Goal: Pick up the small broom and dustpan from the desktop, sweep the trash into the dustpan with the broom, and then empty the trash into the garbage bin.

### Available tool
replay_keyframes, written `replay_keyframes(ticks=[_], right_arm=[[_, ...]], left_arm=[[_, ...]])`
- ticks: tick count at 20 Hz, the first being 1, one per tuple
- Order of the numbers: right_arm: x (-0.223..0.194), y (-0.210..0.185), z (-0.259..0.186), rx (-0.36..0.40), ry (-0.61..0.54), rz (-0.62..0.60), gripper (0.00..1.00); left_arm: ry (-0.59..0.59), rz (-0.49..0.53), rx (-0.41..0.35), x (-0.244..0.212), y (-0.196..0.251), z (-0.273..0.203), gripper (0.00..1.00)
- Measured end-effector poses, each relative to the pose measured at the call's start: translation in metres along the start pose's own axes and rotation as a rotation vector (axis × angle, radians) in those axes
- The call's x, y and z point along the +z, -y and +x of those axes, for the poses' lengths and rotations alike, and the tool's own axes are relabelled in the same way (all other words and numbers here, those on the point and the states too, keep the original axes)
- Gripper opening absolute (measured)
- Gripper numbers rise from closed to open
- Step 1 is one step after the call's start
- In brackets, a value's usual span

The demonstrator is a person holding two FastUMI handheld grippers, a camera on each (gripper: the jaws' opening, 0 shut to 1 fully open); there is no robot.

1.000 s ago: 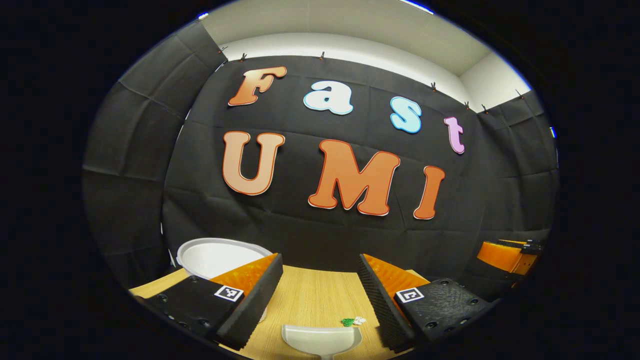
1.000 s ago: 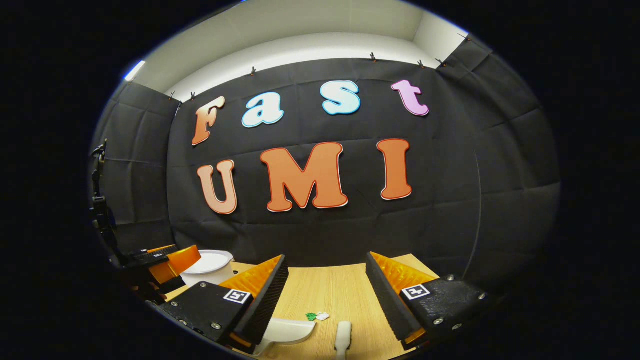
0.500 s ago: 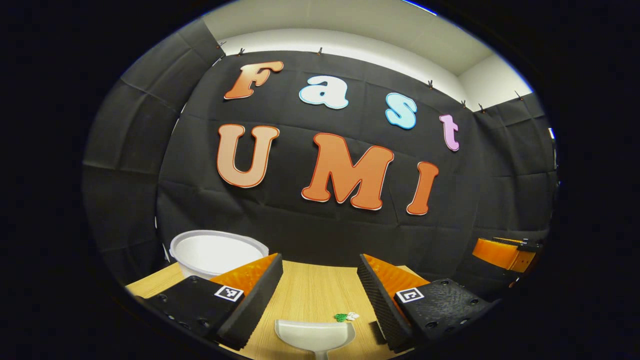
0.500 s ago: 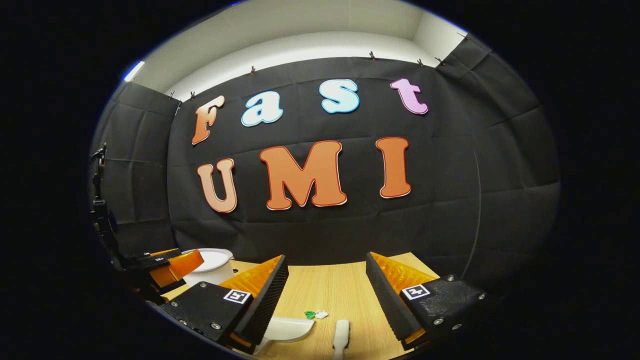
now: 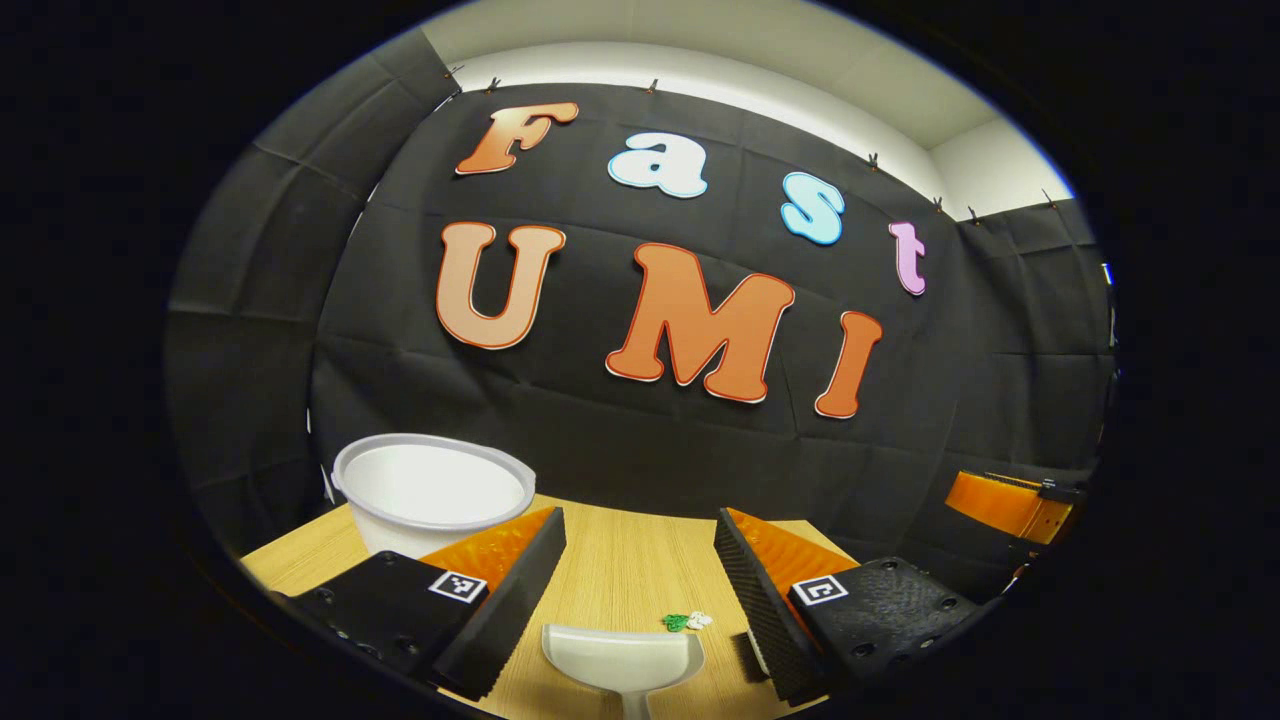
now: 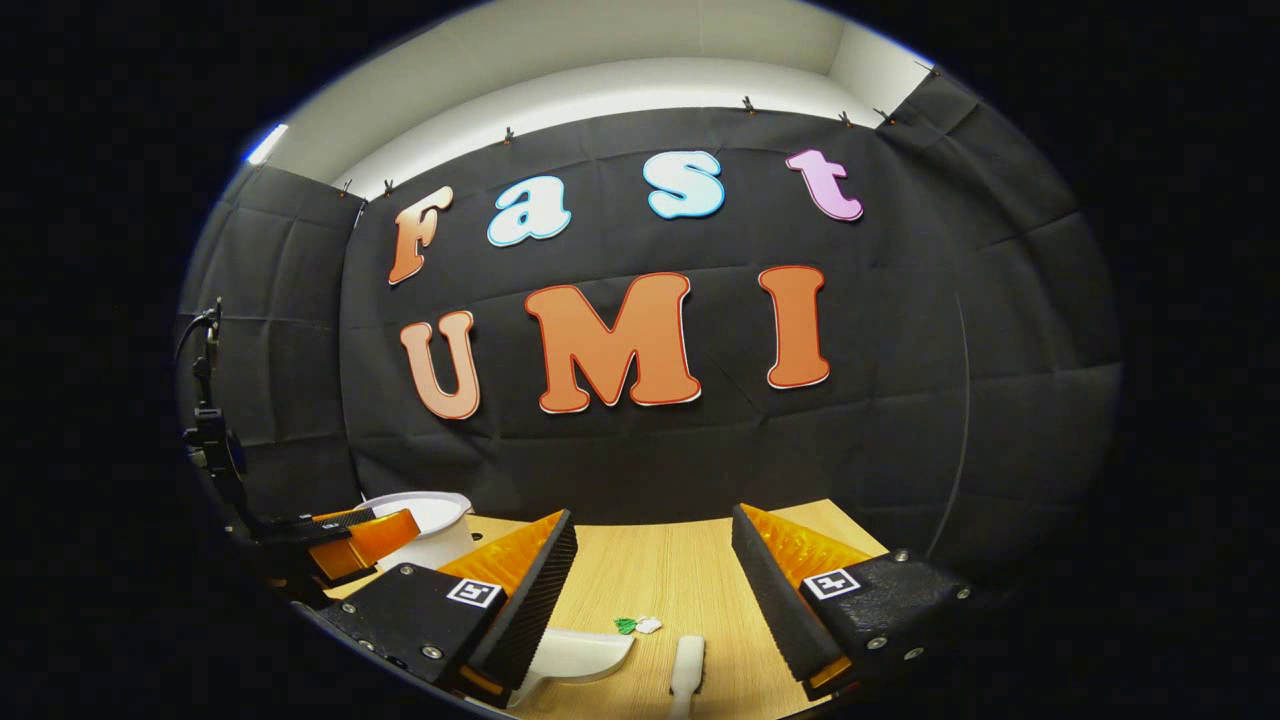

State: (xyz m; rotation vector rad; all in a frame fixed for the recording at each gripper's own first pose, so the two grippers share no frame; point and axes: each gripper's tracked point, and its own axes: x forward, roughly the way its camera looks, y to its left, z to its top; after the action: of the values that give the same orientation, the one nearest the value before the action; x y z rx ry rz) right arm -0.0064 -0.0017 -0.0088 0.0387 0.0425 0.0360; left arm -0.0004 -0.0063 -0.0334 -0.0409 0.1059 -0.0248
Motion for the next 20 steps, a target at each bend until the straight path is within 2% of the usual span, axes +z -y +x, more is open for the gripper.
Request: replay_keyframes(ticks=[7,13,17,20], right_arm=[[-0.002,-0.002,0.004,0.011,-0.007,-0.005,0.94],[-0.004,0.001,0.007,0.013,-0.011,0.000,0.94],[-0.009,0.005,0.009,0.015,-0.024,0.006,0.94],[-0.016,0.008,0.010,0.019,-0.035,0.008,0.94]], left_arm=[[-0.074,-0.030,-0.014,-0.020,0.001,0.006,0.95],[-0.182,-0.052,-0.022,-0.052,0.003,0.014,0.95],[-0.344,-0.068,-0.047,-0.101,0.005,0.012,0.95],[-0.554,-0.117,-0.030,-0.161,-0.003,0.000,0.95]])
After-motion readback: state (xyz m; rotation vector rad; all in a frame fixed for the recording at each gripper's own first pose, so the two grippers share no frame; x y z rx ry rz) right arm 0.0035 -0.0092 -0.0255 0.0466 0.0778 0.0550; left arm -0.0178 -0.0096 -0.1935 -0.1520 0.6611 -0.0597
